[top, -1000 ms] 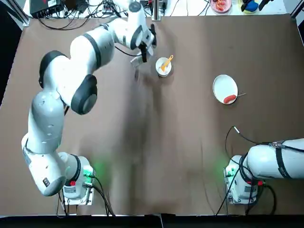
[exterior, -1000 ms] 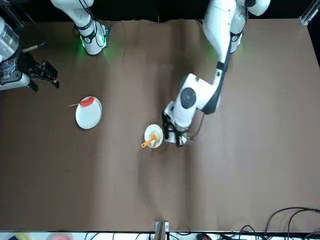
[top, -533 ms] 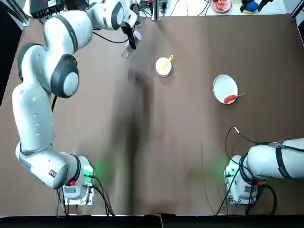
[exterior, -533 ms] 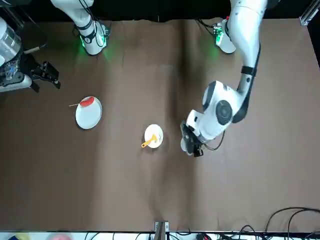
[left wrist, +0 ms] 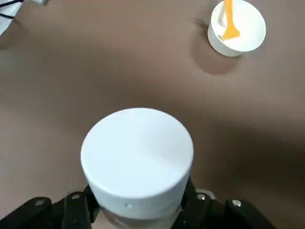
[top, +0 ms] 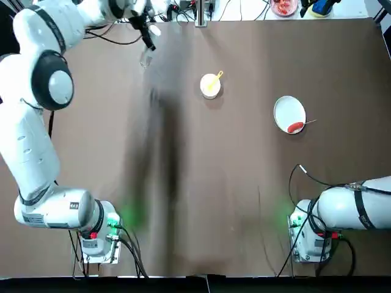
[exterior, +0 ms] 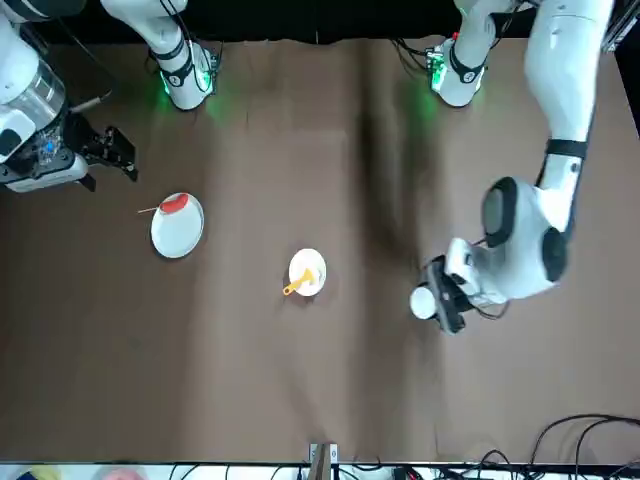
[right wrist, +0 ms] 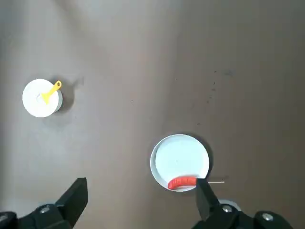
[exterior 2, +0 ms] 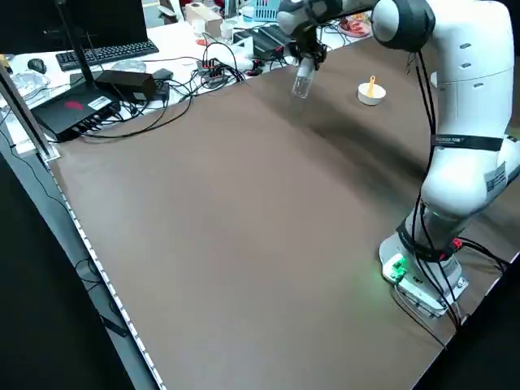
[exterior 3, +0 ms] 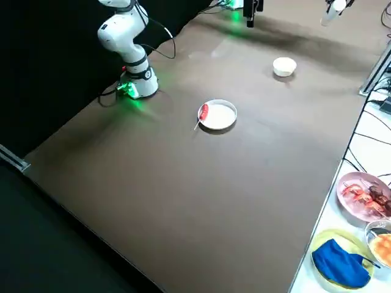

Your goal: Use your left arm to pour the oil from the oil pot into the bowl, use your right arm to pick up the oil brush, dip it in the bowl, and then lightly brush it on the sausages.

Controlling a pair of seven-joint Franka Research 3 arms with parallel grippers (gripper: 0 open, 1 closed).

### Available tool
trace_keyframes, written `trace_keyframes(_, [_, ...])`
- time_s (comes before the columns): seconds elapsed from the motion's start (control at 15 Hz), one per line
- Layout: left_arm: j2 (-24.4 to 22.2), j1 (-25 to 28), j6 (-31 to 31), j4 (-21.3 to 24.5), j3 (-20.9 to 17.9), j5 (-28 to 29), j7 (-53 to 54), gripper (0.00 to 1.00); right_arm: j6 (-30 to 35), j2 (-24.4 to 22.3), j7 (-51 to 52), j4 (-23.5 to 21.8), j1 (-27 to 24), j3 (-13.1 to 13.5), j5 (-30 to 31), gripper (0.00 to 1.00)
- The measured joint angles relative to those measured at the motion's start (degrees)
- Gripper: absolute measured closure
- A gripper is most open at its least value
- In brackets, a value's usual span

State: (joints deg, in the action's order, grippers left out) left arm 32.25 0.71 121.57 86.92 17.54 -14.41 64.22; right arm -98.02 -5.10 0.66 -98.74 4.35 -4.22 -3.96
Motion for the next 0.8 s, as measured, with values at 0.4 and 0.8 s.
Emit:
trace_keyframes(0.4, [2.4, 18.3, -2.3, 0.7, 9.2, -0.4, 10.5, 0.35, 2.5, 0.3, 0.0, 0.0, 1.2, 0.0, 6.5, 0.00])
trace_keyframes(0.8, [5.6, 27.4, -2.8, 0.7, 11.3, -9.9, 22.4, 0.35, 3.0, 0.6, 0.0, 0.0, 1.6, 0.0, 6.8, 0.00])
